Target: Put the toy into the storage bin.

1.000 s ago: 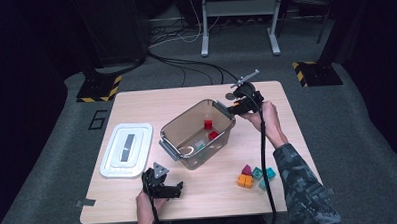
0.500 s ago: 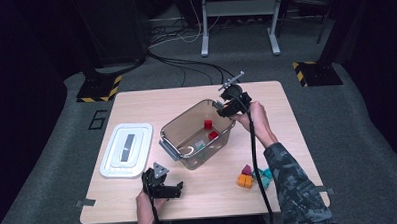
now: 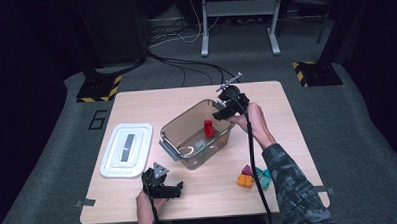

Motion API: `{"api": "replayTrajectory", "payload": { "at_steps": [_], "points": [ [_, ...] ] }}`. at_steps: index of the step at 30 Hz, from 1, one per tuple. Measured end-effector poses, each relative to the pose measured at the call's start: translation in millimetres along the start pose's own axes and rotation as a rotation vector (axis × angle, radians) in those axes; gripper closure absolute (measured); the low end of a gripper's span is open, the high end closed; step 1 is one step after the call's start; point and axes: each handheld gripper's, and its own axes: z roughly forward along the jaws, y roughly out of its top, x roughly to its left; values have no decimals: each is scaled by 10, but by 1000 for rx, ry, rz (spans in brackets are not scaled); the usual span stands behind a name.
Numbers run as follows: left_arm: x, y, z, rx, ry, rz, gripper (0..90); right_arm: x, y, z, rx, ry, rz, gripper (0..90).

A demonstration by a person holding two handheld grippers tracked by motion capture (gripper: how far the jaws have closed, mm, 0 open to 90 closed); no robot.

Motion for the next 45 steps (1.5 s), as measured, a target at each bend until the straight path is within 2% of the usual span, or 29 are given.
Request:
{"api": "replayTrajectory", "payload": {
  "at_steps": [1, 5, 10, 15, 25, 35, 38, 45],
  "points": [
    [0, 0, 0, 0, 0, 0, 0, -17, -27, -36, -11, -3, 2, 215],
    [0, 0, 0, 0, 0, 0, 0, -60, -94, -119, -23, 0, 12, 147],
    [-8, -1, 7, -11, 2, -13, 0, -116, -182, -197, -43, -10, 36, 120],
    [-9, -1, 7, -11, 2, -14, 0, -252, -353, -287, -54, -26, 63, 80],
    [-9, -1, 7, -10, 2, -13, 0, -387, -645, -389, -53, -44, 101, 48],
    [-8, -1, 7, -10, 3, -12, 0, -422, -926, -362, -37, -43, 126, 21],
    [-8, -1, 7, -10, 3, -13, 0, -412, -1043, -309, -22, -33, 137, 16],
    [-8, -1, 7, -10, 2, -13, 0, -354, -1197, -197, 5, -16, 131, 11]
  ]
}}
